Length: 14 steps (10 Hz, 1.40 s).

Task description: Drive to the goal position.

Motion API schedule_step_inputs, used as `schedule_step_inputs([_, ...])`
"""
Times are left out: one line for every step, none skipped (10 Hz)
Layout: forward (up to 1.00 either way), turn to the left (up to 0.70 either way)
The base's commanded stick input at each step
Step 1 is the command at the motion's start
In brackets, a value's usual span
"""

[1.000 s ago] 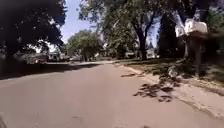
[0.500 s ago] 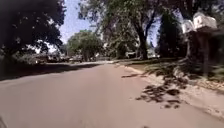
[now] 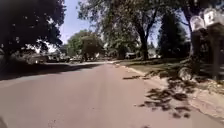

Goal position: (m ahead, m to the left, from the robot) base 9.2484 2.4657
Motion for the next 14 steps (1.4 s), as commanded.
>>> schedule_step_inputs([0.5, 0.0])
schedule_step_inputs([0.5, 0.0])
schedule_step_inputs([0.5, 0.0])
schedule_step_inputs([0.5, 0.0])
schedule_step_inputs([0.5, 0.0])
schedule_step_inputs([0.5, 0.0])
schedule_step_inputs([0.5, 0.0])
schedule_step_inputs([0.5, 0.0])
schedule_step_inputs([0.5, 0.0])
schedule_step_inputs([0.5, 0.0])
schedule_step_inputs([0.5, 0.0])
schedule_step_inputs([0.5, 0.0])
schedule_step_inputs([0.5, 0.0])
schedule_step_inputs([0.5, 0.0])
